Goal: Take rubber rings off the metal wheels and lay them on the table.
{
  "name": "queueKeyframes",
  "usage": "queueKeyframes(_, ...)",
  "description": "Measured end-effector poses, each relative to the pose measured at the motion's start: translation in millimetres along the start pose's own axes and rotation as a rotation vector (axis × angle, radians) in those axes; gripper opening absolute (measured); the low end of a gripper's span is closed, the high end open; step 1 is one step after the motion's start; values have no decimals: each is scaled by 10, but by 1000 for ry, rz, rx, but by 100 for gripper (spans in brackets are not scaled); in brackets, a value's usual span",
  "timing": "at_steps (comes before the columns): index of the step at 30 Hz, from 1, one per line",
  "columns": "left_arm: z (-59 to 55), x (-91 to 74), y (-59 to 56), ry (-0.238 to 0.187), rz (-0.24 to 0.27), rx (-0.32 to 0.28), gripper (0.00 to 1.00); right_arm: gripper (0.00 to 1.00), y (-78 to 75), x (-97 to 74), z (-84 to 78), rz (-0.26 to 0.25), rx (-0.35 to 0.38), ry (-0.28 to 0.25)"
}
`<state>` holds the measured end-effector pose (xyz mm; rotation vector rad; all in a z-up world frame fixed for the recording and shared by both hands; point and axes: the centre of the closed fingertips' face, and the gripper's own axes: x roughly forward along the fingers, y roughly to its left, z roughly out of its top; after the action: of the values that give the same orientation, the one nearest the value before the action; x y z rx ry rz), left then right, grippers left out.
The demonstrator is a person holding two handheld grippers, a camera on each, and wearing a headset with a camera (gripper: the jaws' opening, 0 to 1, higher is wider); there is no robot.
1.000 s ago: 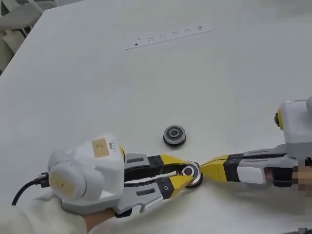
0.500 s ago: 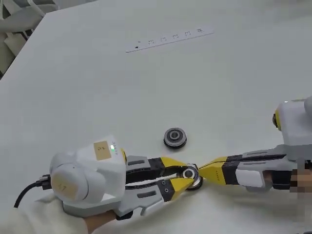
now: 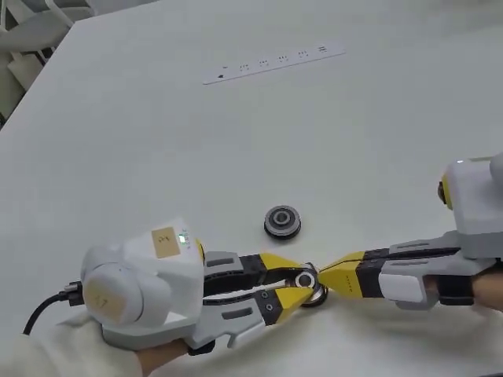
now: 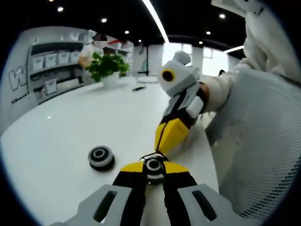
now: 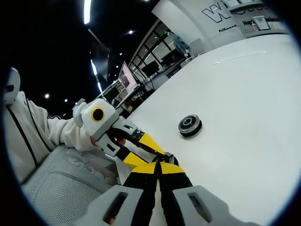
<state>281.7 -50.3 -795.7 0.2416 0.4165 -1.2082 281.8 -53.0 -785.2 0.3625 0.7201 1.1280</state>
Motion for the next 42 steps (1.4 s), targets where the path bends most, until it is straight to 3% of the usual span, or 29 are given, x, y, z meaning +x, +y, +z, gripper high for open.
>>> queueKeyframes(9, 1, 2, -1, 1, 2, -2, 14, 0, 47, 5, 16, 16, -11, 0)
queueKeyframes(15, 4, 5, -1, 7, 9, -9, 14, 0, -4, 4, -12, -23, -49, 26)
queueKeyframes(23, 0, 6, -34, 59, 23, 81, 14, 0, -41, -8, -50, -45, -58, 48)
queueKeyframes(31, -4, -27, -28, 92, 20, 67, 14, 0, 3, -10, -28, -36, -61, 46)
queueKeyframes(36, -36, -103, 57, 149, 57, 37, 28, 0, 28, -19, -19, -34, -71, 51)
queueKeyframes(39, -3, -142, 66, 147, 63, 43, 36, 0, 45, -31, -4, -30, -70, 46)
queueKeyframes(42, 56, -179, 62, 146, 64, 65, 38, 0, 55, -52, 31, -35, -77, 37)
